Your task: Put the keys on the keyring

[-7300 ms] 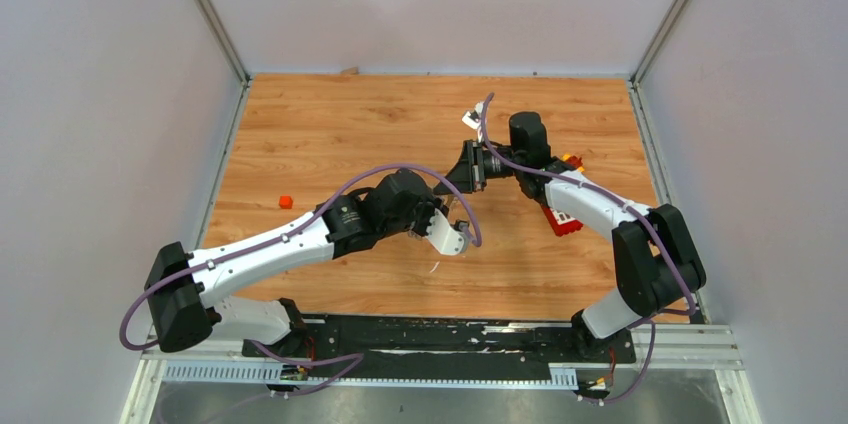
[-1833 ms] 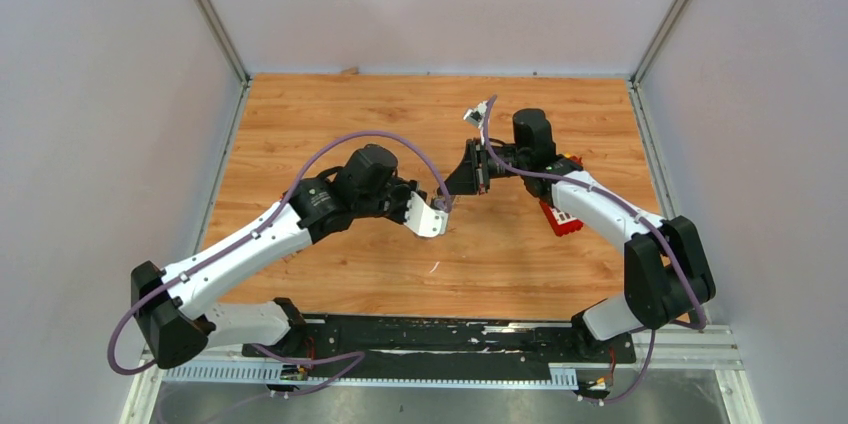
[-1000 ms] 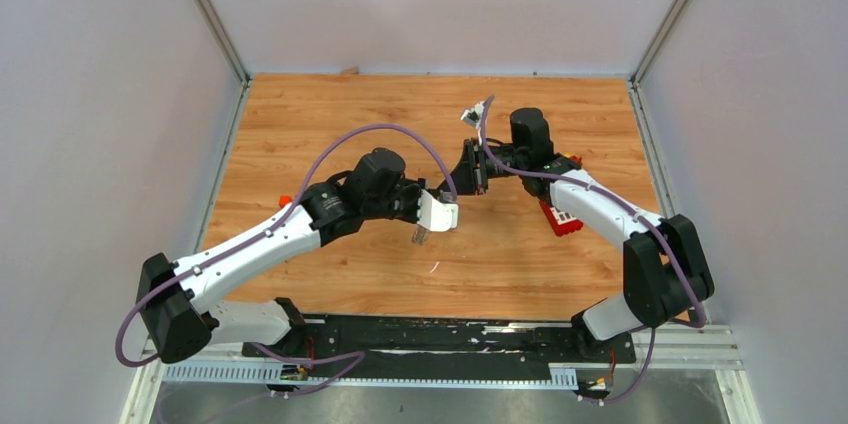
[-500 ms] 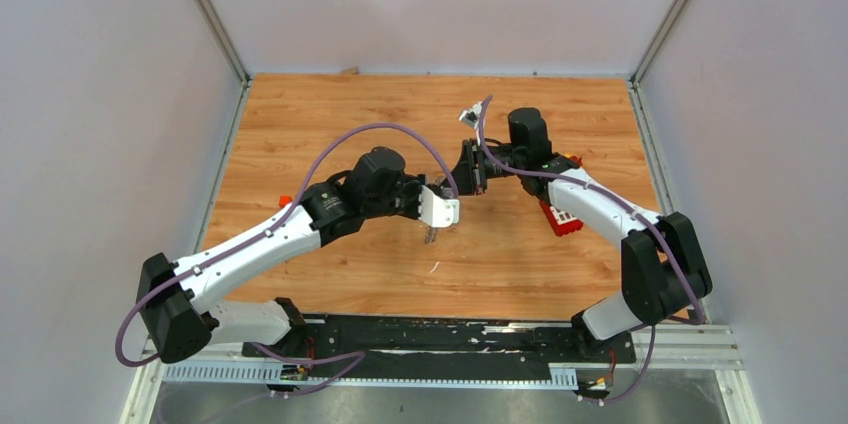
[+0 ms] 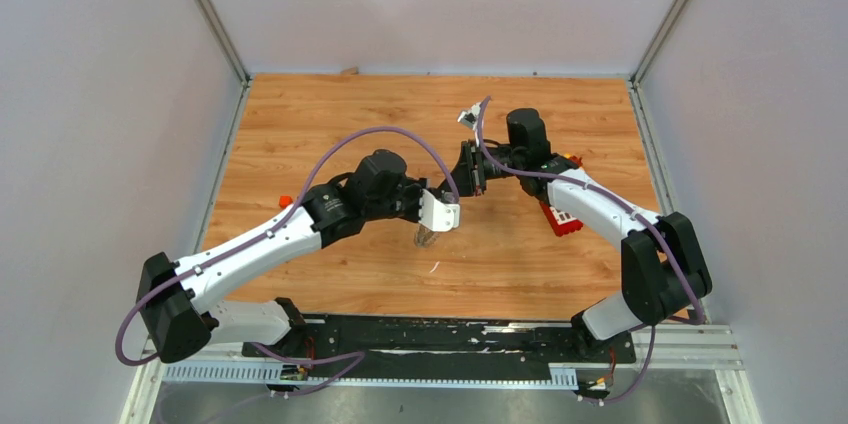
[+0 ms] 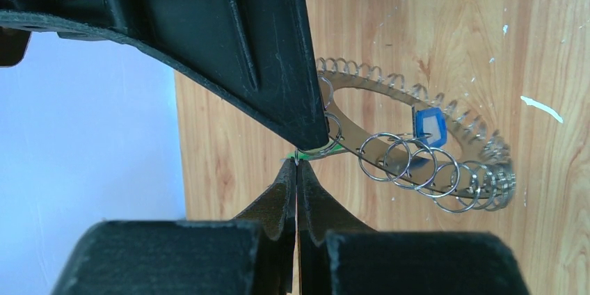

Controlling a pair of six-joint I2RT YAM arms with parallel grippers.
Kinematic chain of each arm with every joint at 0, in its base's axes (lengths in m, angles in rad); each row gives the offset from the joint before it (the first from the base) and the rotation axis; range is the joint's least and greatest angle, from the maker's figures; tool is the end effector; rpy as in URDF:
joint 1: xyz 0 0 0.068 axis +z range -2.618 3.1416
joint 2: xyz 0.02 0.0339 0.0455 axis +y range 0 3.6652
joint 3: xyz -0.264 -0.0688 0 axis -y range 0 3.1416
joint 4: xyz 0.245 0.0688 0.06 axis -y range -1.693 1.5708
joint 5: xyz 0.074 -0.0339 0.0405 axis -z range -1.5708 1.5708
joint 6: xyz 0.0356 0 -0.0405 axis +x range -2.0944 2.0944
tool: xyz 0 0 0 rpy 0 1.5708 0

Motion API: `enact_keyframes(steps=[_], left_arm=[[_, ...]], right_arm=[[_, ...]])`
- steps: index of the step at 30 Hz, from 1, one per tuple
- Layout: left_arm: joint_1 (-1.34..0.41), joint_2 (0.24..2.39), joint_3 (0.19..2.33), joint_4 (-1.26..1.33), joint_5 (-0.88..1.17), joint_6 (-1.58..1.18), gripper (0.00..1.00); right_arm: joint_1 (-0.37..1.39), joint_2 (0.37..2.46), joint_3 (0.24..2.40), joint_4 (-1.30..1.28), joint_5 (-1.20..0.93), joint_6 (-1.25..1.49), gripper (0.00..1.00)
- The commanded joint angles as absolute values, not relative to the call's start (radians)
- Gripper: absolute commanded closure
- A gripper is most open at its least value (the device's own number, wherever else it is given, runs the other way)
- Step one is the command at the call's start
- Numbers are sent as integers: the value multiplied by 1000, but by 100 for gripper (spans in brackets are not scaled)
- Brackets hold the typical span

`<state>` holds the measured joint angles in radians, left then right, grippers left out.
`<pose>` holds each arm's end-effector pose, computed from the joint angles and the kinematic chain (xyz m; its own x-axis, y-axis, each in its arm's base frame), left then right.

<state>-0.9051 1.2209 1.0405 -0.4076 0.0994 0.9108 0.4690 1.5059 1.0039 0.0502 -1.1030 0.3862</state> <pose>0.1654 -0.2164 0.3159 0.4485 0.7017 -0.5536 0.7817 -0.0077 0.6236 0.2778 0.1764 0.2723 -0.7073 -0.1680 -0.6866 -0.7057 0.1107 0.6999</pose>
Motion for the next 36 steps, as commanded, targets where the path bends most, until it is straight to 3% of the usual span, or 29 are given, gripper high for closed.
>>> enact_keyframes(steps=[1, 36], left_arm=[[-916, 1213, 1030, -401, 117, 930, 100], [-966, 1207, 1003, -339, -25, 962, 100]], right_arm=[[474, 1499, 1051, 78, -1126, 379, 100], [472, 1506, 1069, 15, -1078, 349, 100]])
